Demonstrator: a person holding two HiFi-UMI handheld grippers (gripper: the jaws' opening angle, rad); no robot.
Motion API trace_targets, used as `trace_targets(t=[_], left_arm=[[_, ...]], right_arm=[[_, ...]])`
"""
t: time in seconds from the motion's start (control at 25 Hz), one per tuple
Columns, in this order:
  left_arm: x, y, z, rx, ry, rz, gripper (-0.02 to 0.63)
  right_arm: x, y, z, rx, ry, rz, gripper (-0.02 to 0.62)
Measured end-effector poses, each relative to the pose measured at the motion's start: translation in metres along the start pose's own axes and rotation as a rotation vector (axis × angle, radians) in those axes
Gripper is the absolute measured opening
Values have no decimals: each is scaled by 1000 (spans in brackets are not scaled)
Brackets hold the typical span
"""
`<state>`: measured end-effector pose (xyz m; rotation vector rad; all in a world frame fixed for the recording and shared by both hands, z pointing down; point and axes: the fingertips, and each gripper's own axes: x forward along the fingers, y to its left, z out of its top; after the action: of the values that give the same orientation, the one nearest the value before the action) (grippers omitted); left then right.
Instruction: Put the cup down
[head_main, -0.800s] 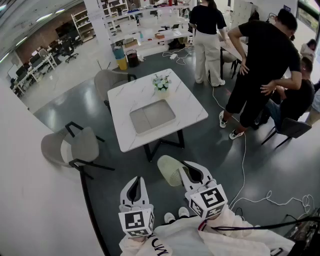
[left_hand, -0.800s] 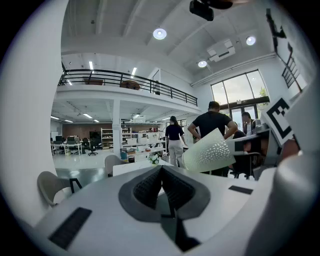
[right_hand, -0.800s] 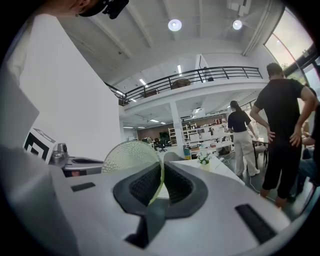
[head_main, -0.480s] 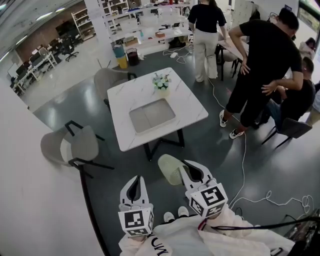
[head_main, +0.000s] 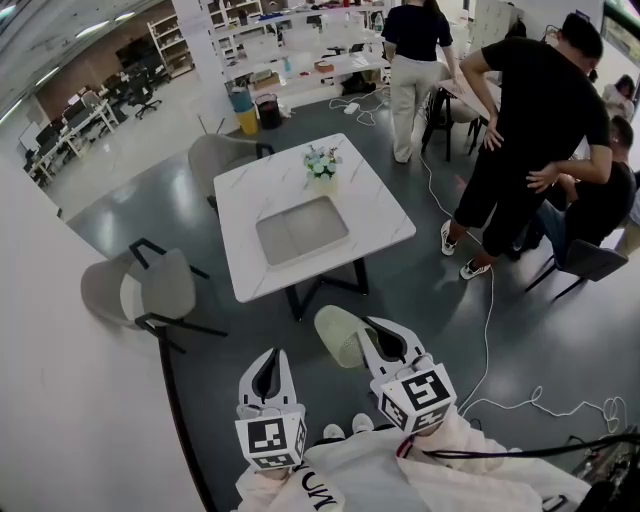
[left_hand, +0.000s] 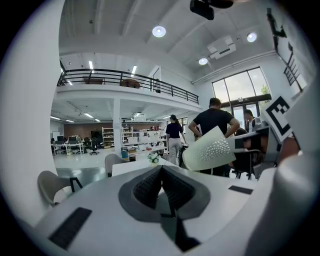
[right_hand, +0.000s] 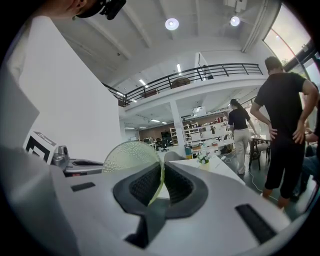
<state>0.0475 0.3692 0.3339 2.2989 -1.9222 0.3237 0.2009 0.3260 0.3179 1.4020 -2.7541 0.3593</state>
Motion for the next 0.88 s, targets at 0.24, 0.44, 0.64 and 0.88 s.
trace_targets(t=[0.24, 0.44, 0.64, 0.88], left_arm=[[6, -13, 5, 8, -4, 12, 11], [13, -13, 9, 19, -8, 16, 11], [28, -9, 7, 17, -6, 17, 11], [54, 6, 5, 11, -19, 11, 11]], right_arm=[[-2, -11, 10, -13, -13, 21, 26], [2, -13, 9, -10, -20, 34, 26], [13, -20, 2, -5, -7, 40, 26], [36, -28, 0, -20, -8, 31, 26]])
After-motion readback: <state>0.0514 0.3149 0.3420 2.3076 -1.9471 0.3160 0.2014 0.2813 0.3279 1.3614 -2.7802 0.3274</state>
